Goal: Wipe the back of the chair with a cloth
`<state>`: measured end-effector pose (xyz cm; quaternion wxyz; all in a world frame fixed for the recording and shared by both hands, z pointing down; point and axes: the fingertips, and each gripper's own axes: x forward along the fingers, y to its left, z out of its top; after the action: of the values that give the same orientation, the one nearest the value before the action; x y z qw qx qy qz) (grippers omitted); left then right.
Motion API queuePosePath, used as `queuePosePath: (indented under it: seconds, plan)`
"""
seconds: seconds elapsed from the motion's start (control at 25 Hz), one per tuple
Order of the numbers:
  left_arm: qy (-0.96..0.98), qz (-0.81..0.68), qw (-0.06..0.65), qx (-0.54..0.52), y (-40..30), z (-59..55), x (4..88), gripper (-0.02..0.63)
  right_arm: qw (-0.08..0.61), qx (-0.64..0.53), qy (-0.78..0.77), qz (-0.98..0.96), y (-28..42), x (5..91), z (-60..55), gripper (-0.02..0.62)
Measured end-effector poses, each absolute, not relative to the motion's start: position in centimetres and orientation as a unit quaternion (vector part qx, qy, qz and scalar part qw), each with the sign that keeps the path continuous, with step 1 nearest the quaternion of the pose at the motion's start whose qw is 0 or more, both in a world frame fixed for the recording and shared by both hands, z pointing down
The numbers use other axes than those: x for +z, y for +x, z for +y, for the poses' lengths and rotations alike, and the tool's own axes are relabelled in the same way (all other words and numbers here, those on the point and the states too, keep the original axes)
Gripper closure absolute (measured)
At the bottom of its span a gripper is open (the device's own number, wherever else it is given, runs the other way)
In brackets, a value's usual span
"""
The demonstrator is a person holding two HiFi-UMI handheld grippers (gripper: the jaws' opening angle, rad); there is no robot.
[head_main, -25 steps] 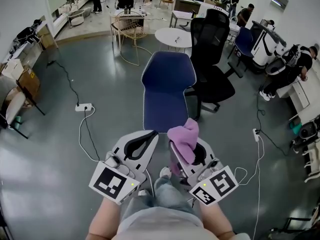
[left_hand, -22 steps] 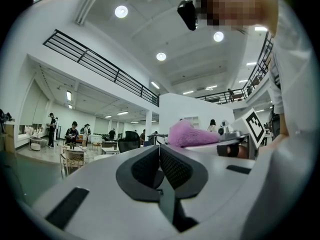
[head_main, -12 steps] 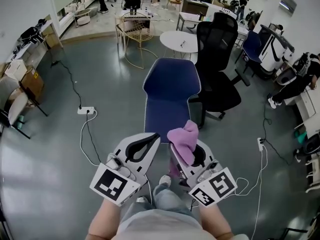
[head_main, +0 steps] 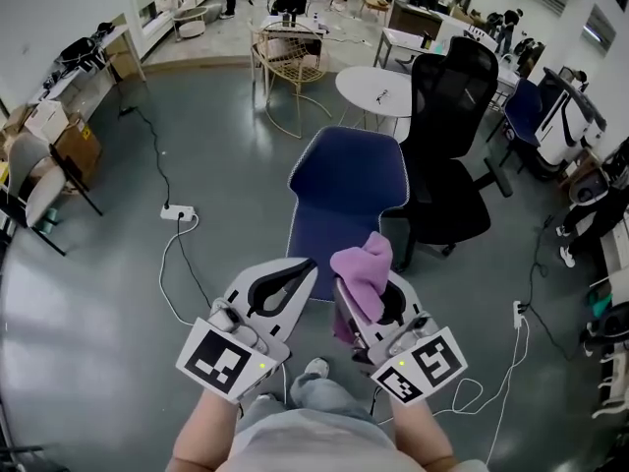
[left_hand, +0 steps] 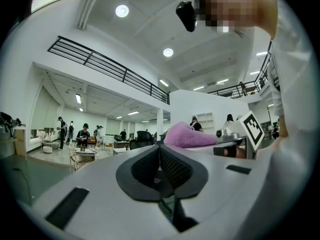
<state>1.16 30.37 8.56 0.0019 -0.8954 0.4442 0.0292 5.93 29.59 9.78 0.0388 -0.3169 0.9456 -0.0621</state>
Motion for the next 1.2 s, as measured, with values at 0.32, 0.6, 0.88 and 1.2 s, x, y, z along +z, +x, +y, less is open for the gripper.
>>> queuePosePath:
  seconds: [0.32,0.6,0.88,1.2]
  plan:
    - [-0.887,0.462,0.008,0.021,4.2,26.8,9.0,0.591,0.040,-0.067,-0.296,0.952,8.7,10.7,25.7,0.454]
    - [-0.884,0.467,0.004,0.014,4.8,25.3,9.3,0.591,0.041,-0.077,-0.291,0.953,9.1,11.3,24.2,0.454]
    - [-0.891,0.454,0.000,0.013,3.3,23.0,9.5,0.591,0.040,-0.084,-0.313,0.945,8.0,11.5,22.2,0.453]
    - [-0.909,0.417,0.003,0.012,0.4,19.2,9.1,0.591,0.043,-0.083,-0.352,0.931,5.2,11.2,19.0,0.453]
